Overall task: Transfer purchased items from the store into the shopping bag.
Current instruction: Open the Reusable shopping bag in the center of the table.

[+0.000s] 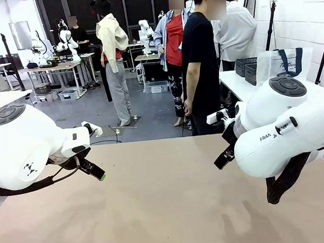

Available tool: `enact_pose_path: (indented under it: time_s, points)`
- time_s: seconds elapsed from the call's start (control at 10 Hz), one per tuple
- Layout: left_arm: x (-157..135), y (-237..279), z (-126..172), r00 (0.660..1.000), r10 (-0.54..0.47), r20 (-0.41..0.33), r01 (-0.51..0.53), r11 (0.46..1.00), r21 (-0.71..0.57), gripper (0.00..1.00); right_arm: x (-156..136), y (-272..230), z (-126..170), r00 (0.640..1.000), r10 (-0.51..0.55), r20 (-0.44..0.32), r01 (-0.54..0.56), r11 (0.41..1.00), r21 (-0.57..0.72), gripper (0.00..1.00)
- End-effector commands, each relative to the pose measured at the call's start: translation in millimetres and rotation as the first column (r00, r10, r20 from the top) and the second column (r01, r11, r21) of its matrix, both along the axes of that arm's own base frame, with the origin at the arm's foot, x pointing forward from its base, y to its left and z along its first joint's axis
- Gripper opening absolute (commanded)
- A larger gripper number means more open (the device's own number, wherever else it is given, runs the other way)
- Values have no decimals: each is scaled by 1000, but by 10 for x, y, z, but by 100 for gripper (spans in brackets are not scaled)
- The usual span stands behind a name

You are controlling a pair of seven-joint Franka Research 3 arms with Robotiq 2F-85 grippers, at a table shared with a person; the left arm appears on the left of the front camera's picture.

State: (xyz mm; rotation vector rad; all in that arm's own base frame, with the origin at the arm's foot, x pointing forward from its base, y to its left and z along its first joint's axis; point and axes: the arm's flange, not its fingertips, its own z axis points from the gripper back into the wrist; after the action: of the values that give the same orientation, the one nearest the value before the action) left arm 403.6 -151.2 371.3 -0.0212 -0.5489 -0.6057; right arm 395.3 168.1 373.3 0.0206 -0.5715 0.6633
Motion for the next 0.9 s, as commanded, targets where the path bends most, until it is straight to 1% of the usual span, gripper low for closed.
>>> enact_pose_path:
  time_s: [0.0,0.8]
  points:
    - [0,0,0,1000,0,0,0,1000,0,100,0,0,0,1000,0,0,0,1000,0,100]
    - [0,0,0,1000,0,0,0,1000,0,100,0,0,0,1000,0,0,0,1000,0,100]
